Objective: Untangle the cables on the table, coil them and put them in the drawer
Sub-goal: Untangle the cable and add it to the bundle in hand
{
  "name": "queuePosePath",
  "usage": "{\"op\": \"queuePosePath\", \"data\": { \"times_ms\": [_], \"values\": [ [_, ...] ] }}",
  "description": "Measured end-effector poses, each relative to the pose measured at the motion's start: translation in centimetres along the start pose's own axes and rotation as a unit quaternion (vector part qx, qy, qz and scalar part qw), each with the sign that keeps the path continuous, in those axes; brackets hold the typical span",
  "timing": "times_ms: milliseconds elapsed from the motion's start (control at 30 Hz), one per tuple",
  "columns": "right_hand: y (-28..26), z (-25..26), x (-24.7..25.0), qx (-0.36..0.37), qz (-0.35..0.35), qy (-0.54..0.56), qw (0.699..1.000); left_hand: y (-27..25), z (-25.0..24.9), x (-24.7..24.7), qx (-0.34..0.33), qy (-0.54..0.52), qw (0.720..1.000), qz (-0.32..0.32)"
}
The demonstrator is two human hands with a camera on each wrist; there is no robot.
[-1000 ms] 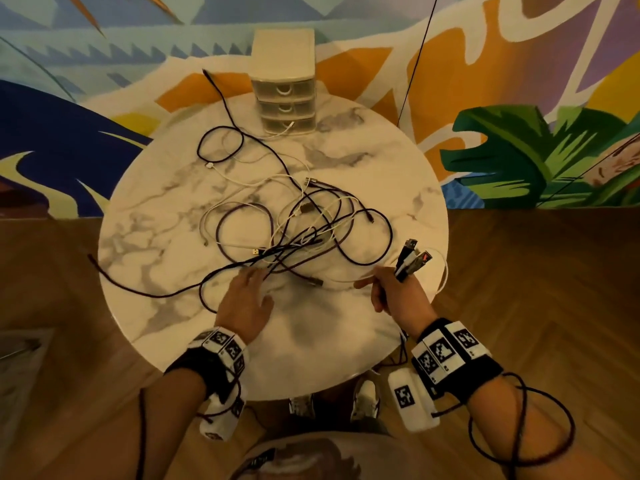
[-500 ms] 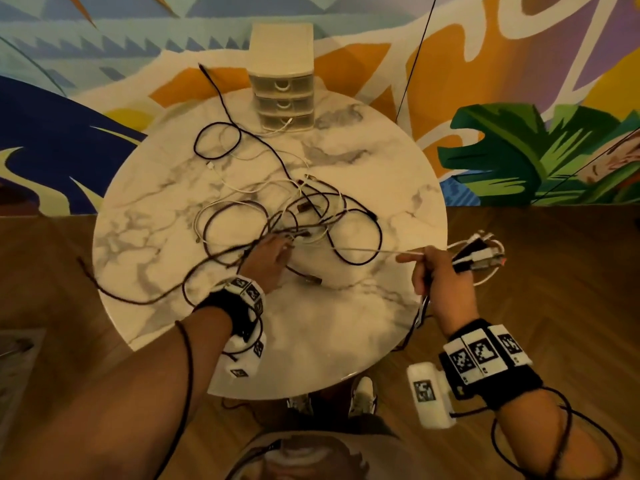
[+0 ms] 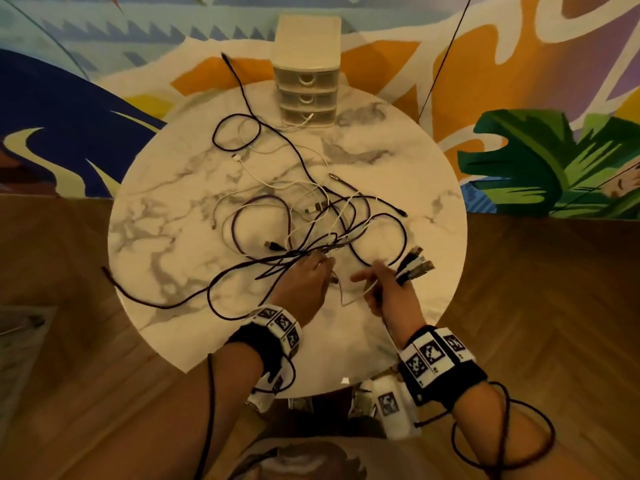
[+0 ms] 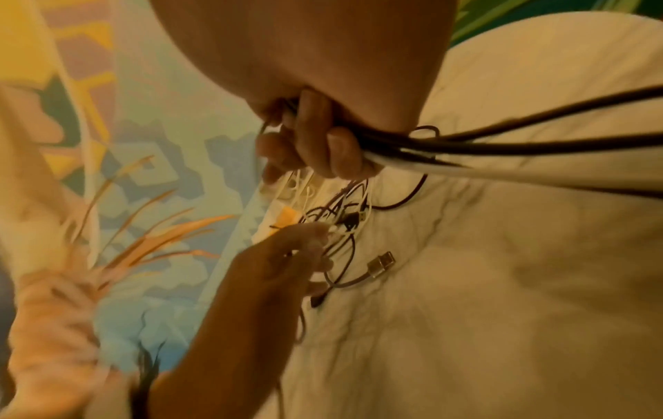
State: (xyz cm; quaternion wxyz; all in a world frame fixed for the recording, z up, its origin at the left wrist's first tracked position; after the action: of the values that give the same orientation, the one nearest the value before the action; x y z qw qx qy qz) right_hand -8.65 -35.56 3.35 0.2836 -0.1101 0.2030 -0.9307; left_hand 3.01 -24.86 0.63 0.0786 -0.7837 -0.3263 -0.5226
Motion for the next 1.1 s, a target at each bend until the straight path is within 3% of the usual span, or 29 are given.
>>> {"op": "queuePosePath", "data": {
  "times_ms": [133,267,333,433,567,633,700,767,800,900,1033,1100],
  "values": [
    [1.5,0.5,2.0,-0.023,-0.109,0.075,0.991,-2.9,-0.4,0.9,-0.027,-0.046,0.998,-0.033],
    [2.0,0.4,2.8,-0.042,-0.132,0.093,0.986,-3.1,4.8,2.0,0.13,-0.039,0.986,-0.098],
    [2.0,0.3,2.4,-0.036,-0.124,0.091,0.987,-2.2,6.1,1.6,0.137,-0.014,0.989,-0.06],
    [1.8,0.3,1.9,-0.027,-0.116,0.084,0.989,-1.2,5.8,0.5,0.095,0.009,0.995,0.015],
    [2.4,-0.2,1.6,-0.039,-0.123,0.064,0.99,-0.1,5.2,0.8,0.093,-0.059,0.993,0.043],
    [2.9,-0.8,1.1,-0.043,-0.113,0.042,0.992,0.6,4.4,1.7,0.156,-0.138,0.977,0.044],
    [3.1,-1.4,0.1,-0.049,-0.089,0.013,0.995,0.9,3.8,2.4,0.244,-0.236,0.939,0.058],
    [3.2,-1.8,-1.0,-0.05,-0.063,-0.034,0.996,1.3,2.9,3.2,0.281,-0.321,0.902,0.065],
    [3.2,-2.0,-1.5,-0.046,-0.05,-0.054,0.996,1.6,2.4,3.6,0.272,-0.333,0.9,0.073],
    [3.4,-2.6,-2.6,-0.025,-0.018,-0.093,0.995,2.2,1.3,4.3,0.208,-0.283,0.929,0.115],
    [3.6,-2.9,-3.0,-0.104,0.003,-0.002,0.995,2.7,1.1,5.3,0.206,-0.283,0.927,0.136],
    [4.0,-2.8,-2.8,-0.129,0.008,0.045,0.991,2.5,1.4,5.4,0.169,-0.221,0.95,0.141]
  ]
}}
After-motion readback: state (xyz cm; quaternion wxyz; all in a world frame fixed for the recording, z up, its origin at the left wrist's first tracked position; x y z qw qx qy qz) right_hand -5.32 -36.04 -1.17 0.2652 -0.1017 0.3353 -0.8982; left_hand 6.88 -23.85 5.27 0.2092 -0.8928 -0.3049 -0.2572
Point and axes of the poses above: each hand's wrist, its own y-axis towards the middle knuckle, its own x-axis out of the back of the hand, z = x × y, the point moved 4 cm from there along y, towards the middle knuckle, and after that the axes turned 13 degrees about -z, right-handed, at the moved point
